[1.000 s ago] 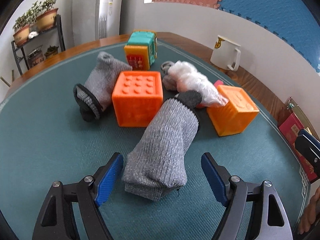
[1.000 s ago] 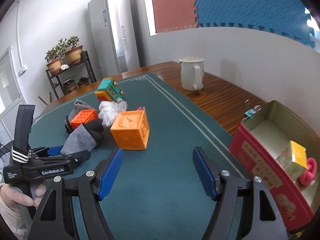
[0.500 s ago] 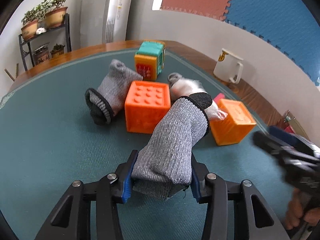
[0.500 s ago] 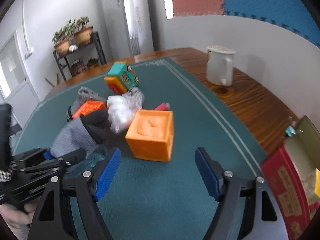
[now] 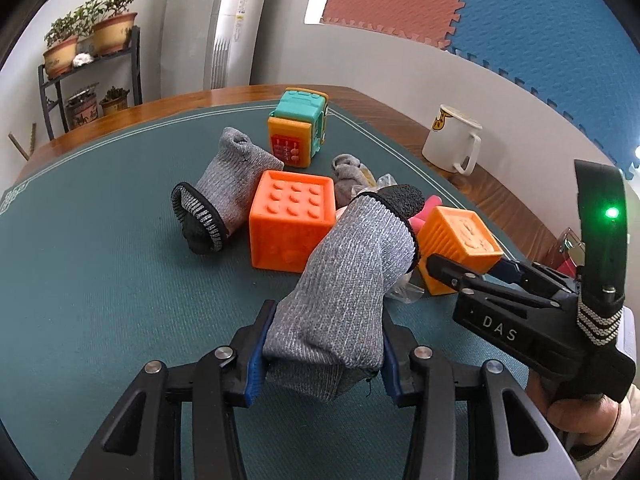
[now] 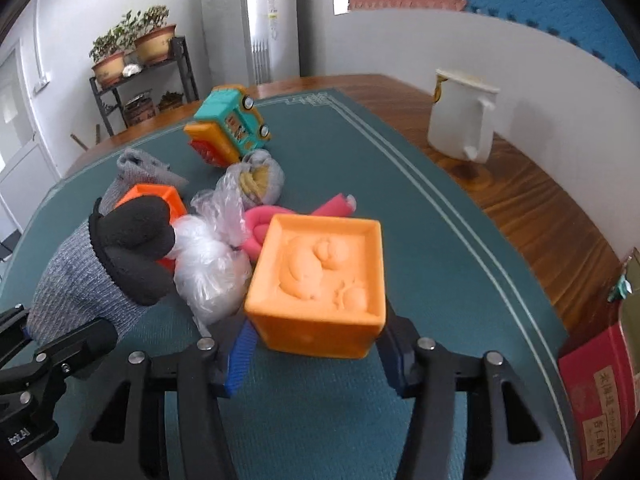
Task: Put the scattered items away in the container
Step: 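Carry the orange cube and grey sock to the tin box and release both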
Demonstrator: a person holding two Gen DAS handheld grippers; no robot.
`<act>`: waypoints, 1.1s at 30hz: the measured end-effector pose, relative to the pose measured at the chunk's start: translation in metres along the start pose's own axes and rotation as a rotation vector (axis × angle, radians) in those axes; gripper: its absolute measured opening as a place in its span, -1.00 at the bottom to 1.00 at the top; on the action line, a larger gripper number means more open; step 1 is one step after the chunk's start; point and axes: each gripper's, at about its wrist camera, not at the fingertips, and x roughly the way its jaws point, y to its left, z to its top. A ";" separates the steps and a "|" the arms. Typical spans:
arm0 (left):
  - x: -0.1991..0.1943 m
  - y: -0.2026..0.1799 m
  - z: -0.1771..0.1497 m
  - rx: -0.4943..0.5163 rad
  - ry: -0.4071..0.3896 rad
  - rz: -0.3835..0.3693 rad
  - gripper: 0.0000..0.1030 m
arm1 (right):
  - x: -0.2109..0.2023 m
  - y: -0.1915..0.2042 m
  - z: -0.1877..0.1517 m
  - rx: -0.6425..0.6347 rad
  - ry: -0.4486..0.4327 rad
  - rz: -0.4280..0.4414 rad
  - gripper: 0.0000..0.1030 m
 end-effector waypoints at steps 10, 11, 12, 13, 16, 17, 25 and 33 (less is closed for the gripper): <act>-0.004 -0.007 0.000 0.016 -0.009 -0.009 -0.08 | -0.051 -0.027 -0.011 0.084 -0.137 -0.003 0.09; -0.005 -0.008 0.000 0.017 -0.010 -0.010 -0.08 | -0.060 -0.034 -0.013 0.102 -0.156 -0.012 0.09; -0.005 -0.009 -0.001 0.020 -0.011 -0.012 -0.08 | -0.069 -0.041 -0.015 0.120 -0.175 -0.021 0.09; -0.006 -0.011 -0.001 0.023 -0.012 -0.013 -0.08 | -0.077 -0.048 -0.017 0.139 -0.194 -0.030 0.09; -0.008 -0.016 -0.002 0.033 -0.014 -0.019 -0.08 | -0.102 -0.078 -0.024 0.206 -0.240 -0.099 0.09; -0.008 -0.019 -0.003 0.039 -0.015 -0.021 -0.08 | -0.110 -0.090 -0.026 0.231 -0.253 -0.130 0.09; -0.010 -0.045 -0.008 0.085 -0.003 -0.029 -0.08 | -0.146 -0.179 -0.037 0.359 -0.271 -0.341 0.09; -0.014 -0.079 -0.007 0.107 -0.004 -0.049 -0.08 | -0.155 -0.227 -0.045 0.434 -0.271 -0.390 0.17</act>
